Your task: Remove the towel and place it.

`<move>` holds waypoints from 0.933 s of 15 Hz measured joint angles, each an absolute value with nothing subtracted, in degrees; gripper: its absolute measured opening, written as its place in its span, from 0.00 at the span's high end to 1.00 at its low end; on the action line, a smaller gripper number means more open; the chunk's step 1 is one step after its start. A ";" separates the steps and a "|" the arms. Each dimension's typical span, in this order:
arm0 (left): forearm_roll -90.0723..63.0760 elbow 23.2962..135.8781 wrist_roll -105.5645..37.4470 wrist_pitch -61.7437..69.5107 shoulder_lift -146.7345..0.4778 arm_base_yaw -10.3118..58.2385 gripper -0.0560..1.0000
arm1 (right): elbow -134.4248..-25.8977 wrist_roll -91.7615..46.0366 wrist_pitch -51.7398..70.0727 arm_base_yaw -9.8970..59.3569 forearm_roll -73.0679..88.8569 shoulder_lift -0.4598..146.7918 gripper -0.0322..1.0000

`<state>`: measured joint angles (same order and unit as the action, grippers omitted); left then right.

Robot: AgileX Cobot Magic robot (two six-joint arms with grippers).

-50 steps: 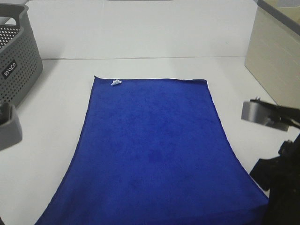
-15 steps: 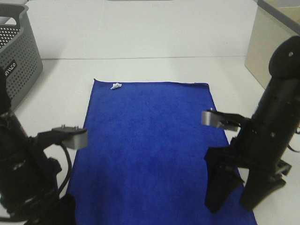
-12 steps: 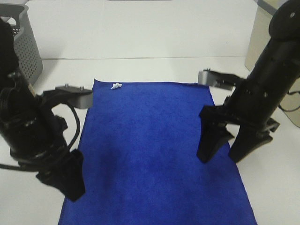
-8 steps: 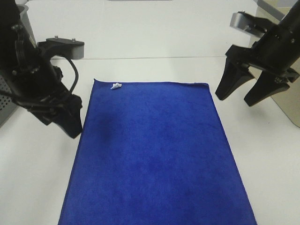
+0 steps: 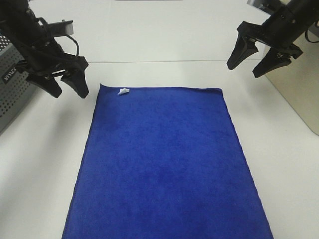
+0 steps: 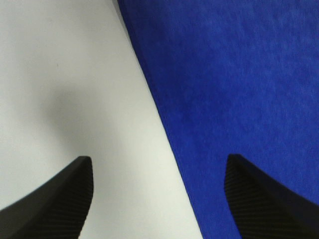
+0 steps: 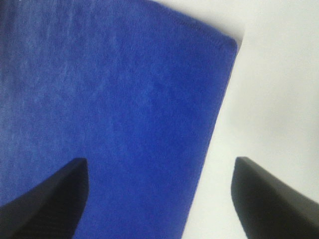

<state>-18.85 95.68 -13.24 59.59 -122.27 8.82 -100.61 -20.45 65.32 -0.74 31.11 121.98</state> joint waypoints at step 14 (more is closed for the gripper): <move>-27.96 131.78 -13.29 61.48 -151.32 8.65 0.29 | -116.37 -20.51 61.36 0.80 30.25 143.64 0.23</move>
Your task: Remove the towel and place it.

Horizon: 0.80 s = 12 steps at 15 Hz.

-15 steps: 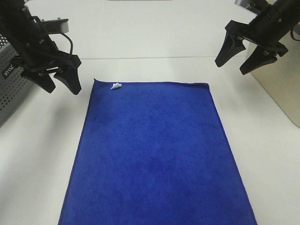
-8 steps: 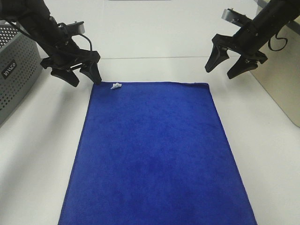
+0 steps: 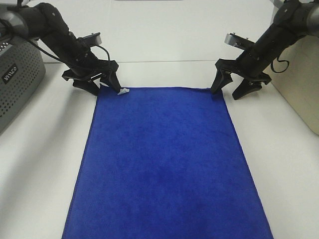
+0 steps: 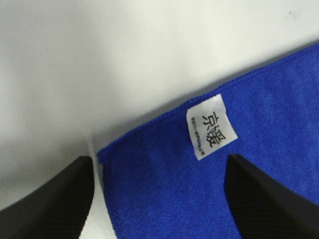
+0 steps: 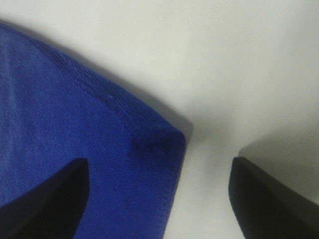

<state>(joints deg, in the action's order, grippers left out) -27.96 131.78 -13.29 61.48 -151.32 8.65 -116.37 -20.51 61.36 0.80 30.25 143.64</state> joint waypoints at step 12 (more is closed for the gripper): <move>-27.85 132.47 -16.27 59.64 -152.29 14.50 0.37 | -117.40 -17.99 53.57 8.65 21.66 144.96 0.45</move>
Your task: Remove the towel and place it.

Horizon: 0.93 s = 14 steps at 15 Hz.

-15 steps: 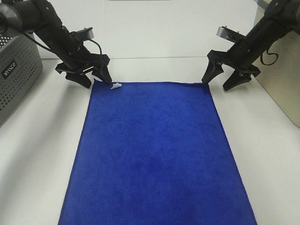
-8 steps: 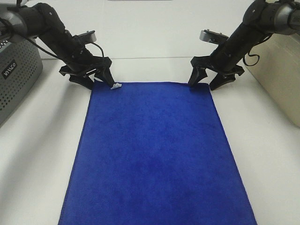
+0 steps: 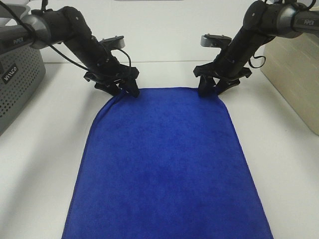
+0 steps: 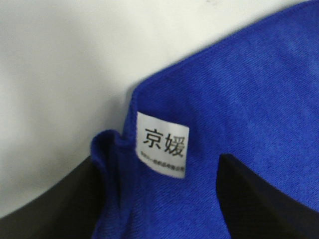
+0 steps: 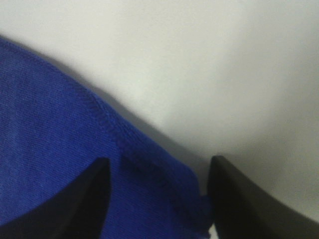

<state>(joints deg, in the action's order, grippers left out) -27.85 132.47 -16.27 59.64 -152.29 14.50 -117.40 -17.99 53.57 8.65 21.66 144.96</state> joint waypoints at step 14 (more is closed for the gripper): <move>-12.83 142.09 -16.73 51.45 -153.90 15.41 0.93 | -119.18 -19.82 41.54 9.17 18.05 144.79 0.95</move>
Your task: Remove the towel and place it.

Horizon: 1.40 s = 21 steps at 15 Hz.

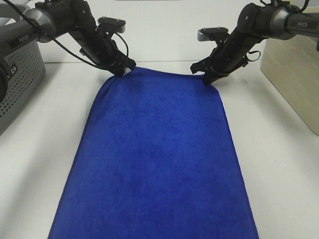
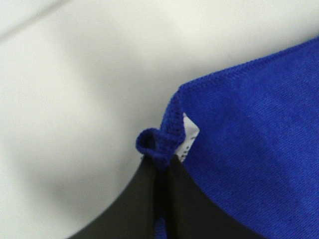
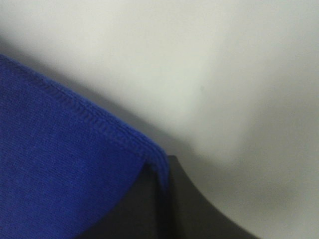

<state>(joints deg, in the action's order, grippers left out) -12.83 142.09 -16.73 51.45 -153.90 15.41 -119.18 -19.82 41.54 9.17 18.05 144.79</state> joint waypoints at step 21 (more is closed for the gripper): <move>-5.96 143.53 -22.52 22.00 -159.17 15.41 0.93 | -126.45 -25.04 20.11 9.17 19.65 151.09 0.95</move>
